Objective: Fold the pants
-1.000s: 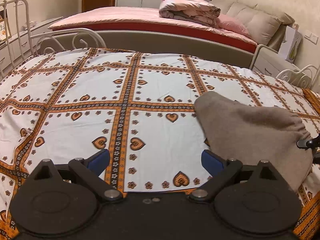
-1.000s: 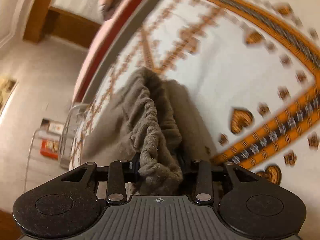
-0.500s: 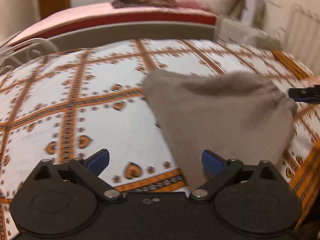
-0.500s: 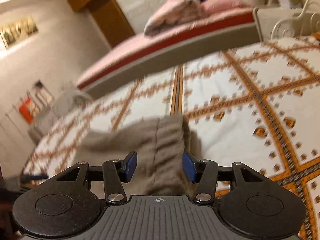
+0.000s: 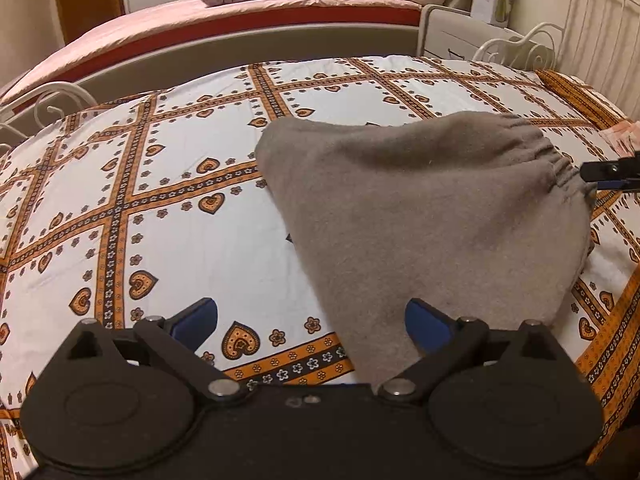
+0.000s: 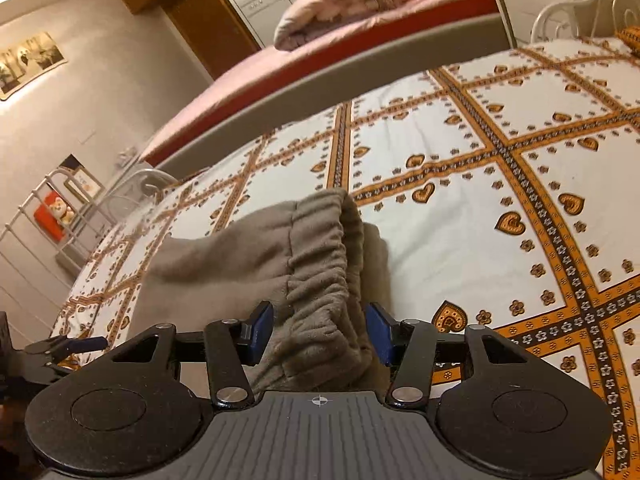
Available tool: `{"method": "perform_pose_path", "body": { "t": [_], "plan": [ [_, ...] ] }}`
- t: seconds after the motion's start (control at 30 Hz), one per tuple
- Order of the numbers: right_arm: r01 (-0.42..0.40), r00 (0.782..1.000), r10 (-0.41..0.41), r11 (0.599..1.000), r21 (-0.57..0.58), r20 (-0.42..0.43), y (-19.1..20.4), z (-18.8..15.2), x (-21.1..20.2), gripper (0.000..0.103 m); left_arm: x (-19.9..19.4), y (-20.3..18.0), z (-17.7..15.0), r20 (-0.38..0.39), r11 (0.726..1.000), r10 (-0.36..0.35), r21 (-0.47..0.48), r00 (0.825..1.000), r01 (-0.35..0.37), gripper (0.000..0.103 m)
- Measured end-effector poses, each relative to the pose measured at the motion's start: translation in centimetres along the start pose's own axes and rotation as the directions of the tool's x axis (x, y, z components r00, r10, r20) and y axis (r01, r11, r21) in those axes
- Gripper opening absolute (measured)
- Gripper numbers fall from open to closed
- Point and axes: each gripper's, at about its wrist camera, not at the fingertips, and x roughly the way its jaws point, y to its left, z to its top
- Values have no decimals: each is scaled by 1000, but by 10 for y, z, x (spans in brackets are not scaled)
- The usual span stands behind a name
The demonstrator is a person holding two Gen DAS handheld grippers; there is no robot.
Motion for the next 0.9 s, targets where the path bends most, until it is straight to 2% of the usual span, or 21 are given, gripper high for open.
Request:
{"method": "perform_pose_path", "body": {
  "t": [0.13,0.23,0.33,0.47,0.6,0.77,0.9],
  "plan": [
    [15,1000,-15,1000,20,9,-4,2,-2,52,-9,-1,-3,9,1000,14,-15,1000,-13,94],
    [-17,1000,16,999,48,16,-9,4,-3,52,-16,-1,-6,14,998,47,-43,999,-46,94],
    [-20,999,17,997,73,38,-10,4,-12,52,-24,2,-9,23,992,66,-112,998,-63,94],
    [-3,1000,1,997,75,28,-10,3,-23,64,-37,2,-19,38,971,59,-234,998,-48,93],
    [-6,999,4,998,56,39,-13,0,-35,64,-50,-5,-44,66,949,67,-311,996,-43,92],
    [-32,998,23,986,161,58,-34,1,-41,64,-56,-18,-74,77,931,110,-356,991,-76,89],
    [-11,996,-10,970,244,86,-47,2,-49,64,-56,-26,-88,87,918,151,-383,985,-107,89]
  ]
}}
